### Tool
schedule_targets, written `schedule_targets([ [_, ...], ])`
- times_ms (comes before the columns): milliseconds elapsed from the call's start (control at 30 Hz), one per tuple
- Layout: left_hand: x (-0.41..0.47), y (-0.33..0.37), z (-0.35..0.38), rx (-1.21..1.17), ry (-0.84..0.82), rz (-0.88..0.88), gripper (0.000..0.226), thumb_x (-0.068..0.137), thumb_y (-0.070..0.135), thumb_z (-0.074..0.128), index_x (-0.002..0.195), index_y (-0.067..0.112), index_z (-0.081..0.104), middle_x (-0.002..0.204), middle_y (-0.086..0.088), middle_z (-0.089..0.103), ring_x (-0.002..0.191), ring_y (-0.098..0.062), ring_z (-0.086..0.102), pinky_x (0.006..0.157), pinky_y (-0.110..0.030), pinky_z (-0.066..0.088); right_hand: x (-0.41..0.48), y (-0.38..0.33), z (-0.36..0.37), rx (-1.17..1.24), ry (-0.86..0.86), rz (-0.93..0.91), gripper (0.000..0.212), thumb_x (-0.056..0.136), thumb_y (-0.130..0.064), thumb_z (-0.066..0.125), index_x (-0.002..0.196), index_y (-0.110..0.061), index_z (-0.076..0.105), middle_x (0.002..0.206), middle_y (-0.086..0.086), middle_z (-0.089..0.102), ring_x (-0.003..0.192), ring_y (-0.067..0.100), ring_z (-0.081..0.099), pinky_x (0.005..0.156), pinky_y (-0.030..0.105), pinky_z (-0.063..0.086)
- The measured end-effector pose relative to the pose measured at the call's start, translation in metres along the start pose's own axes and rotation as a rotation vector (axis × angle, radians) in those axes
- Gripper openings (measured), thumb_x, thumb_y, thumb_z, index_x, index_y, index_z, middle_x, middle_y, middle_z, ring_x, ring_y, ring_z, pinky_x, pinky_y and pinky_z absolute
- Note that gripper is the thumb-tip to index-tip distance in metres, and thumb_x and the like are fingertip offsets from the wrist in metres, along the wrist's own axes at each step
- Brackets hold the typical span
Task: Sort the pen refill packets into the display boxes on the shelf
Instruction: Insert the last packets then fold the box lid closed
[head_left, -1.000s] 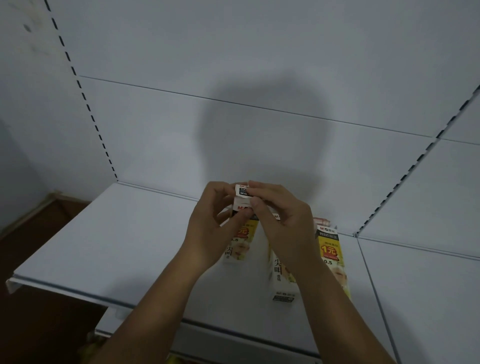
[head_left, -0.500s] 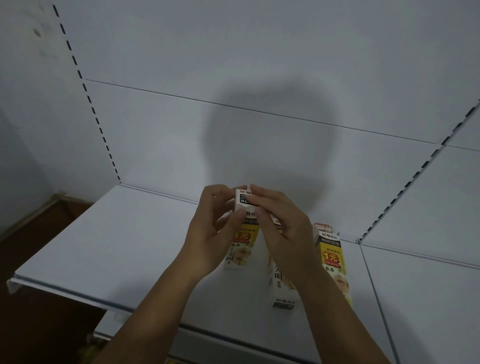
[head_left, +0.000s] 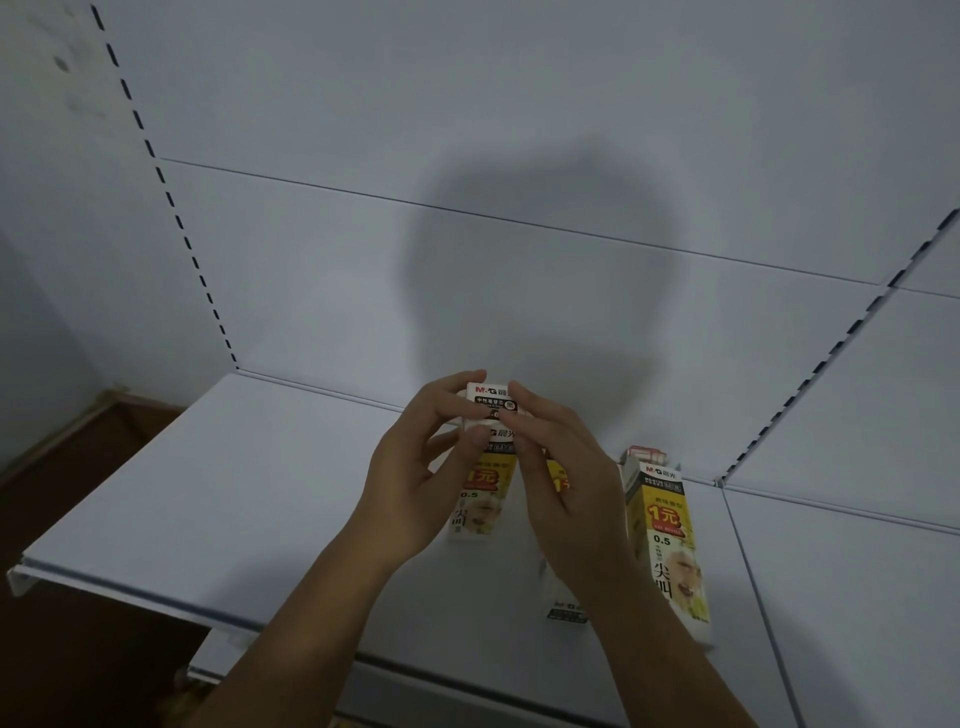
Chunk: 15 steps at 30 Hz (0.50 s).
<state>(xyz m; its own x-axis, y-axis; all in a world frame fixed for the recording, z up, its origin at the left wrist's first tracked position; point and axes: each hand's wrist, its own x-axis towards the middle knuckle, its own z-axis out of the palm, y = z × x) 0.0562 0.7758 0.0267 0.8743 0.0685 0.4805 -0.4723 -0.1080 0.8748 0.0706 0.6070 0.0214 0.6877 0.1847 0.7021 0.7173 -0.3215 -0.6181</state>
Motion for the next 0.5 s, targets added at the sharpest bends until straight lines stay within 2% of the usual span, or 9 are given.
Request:
schedule_targets([
  [100, 0.002, 0.001, -0.002, 0.016, -0.006, 0.031, 0.014, 0.103, 0.028, 0.057, 0.11, 0.024, 0.068, 0.142, 0.009, 0.061, 0.13, -0.021, 0.062, 0.095, -0.033, 0.06, 0.003, -0.003, 0.0, 0.007, 0.01, 0.008, 0.031, 0.099, 0.009, 0.058, 0.123, -0.006, 0.072, 0.139, 0.004, 0.064, 0.134, 0.018, 0.058, 0.105, 0.036, 0.053],
  [267, 0.002, 0.001, -0.002, 0.04, -0.006, 0.027, 0.017, 0.105, 0.034, 0.056, 0.108, 0.024, 0.069, 0.139, 0.009, 0.061, 0.128, -0.018, 0.062, 0.093, -0.026, 0.059, 0.0, 0.0, 0.007, 0.001, 0.042, -0.011, 0.03, 0.099, 0.01, 0.058, 0.118, -0.008, 0.073, 0.134, 0.003, 0.065, 0.132, 0.02, 0.059, 0.103, 0.035, 0.053],
  [400, 0.001, 0.0, -0.002, 0.084, -0.013, 0.062, 0.017, 0.106, 0.033, 0.051, 0.113, 0.029, 0.066, 0.14, 0.01, 0.06, 0.13, -0.018, 0.06, 0.095, -0.025, 0.057, 0.002, -0.004, 0.01, 0.038, 0.044, 0.005, 0.028, 0.099, 0.008, 0.059, 0.116, -0.01, 0.072, 0.135, 0.005, 0.063, 0.13, 0.017, 0.059, 0.1, 0.028, 0.052],
  [500, -0.002, -0.002, -0.006, 0.131, -0.047, 0.086, 0.018, 0.103, 0.026, 0.06, 0.12, 0.027, 0.065, 0.142, 0.009, 0.057, 0.133, -0.018, 0.058, 0.099, -0.024, 0.055, 0.0, -0.005, 0.008, 0.085, 0.023, 0.054, 0.04, 0.093, 0.009, 0.069, 0.12, -0.021, 0.068, 0.142, 0.002, 0.056, 0.133, 0.02, 0.056, 0.096, 0.035, 0.058],
])
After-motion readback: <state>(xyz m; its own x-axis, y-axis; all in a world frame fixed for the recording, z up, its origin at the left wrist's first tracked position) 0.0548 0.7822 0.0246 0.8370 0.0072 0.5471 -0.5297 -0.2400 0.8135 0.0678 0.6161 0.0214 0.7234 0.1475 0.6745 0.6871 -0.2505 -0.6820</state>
